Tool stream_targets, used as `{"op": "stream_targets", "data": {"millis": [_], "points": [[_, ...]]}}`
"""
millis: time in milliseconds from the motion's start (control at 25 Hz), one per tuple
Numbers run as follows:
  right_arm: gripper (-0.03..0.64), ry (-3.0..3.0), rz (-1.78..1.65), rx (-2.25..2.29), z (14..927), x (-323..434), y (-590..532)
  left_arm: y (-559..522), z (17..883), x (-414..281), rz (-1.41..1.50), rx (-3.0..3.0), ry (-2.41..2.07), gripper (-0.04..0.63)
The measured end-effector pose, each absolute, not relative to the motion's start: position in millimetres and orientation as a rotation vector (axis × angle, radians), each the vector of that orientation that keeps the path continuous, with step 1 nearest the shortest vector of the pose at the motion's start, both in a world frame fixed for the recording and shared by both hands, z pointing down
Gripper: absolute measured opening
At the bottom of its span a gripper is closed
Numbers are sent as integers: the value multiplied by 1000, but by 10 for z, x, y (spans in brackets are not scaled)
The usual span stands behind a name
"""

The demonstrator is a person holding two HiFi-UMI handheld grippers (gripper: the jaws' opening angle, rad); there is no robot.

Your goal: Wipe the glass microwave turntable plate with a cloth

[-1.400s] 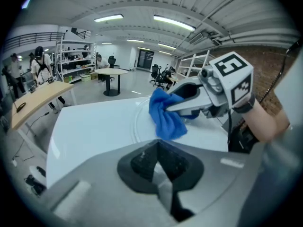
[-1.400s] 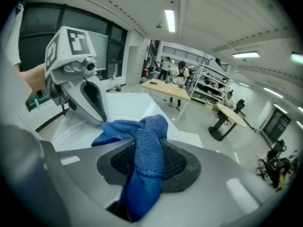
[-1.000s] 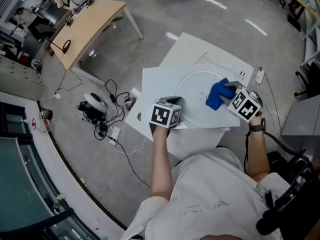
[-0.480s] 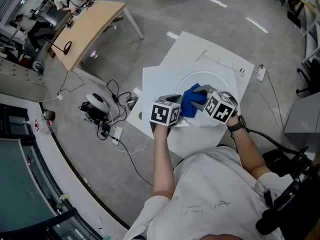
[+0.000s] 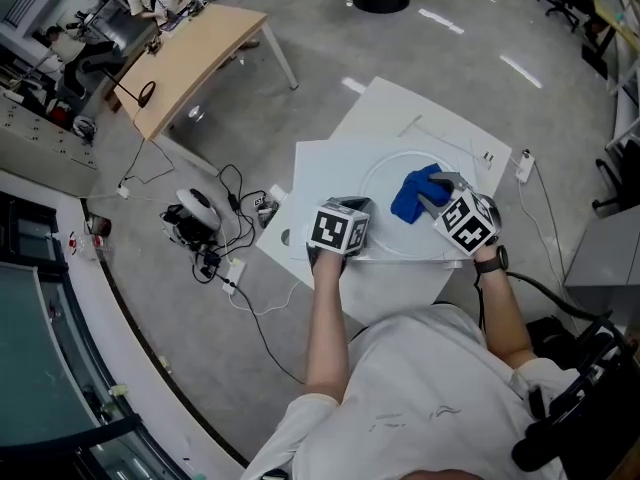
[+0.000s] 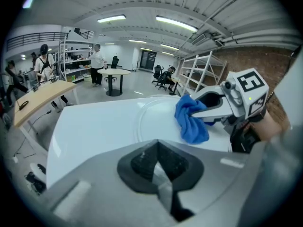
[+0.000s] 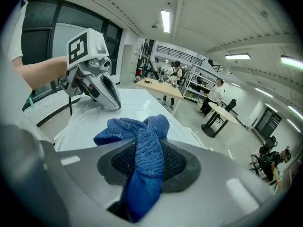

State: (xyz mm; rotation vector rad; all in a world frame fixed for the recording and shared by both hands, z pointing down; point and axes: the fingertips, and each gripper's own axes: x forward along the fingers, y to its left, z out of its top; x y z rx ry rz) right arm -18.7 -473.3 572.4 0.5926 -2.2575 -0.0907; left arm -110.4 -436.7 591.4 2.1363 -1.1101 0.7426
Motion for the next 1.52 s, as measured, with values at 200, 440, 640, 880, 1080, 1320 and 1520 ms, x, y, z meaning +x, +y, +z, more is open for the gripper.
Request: {"op": "stream_targets", "data": {"millis": [200, 440, 640, 880, 1080, 1320, 1520], "points": [[109, -2233, -170, 656, 5720, -163, -4637, -4377, 5930, -1060, 744, 2151, -1119, 0], [107, -2223, -210, 677, 5733, -286, -4551, -4381, 5900, -1087, 771, 2186, -1177, 0], [107, -2198, -208, 714, 5776, -277, -4567, -4427, 5945, -1195, 805, 2213, -1311, 1], [107, -2182, -168, 804, 5802, -229, -4634, -4426, 5844, -1134, 690, 2337, -1341, 2], [118, -2169, -93, 907, 5766, -182, -4730, -4353, 5788, -1197, 591, 2389, -1332, 2], [118, -2317, -33, 1212, 5186, -53, -4485, -4031, 5439, -1222, 393, 2434, -1309, 0], [118, -2540, 44, 1218, 4899, -217, -3806, -3641, 4941, -1242, 185, 2478, -1417, 2]]}}
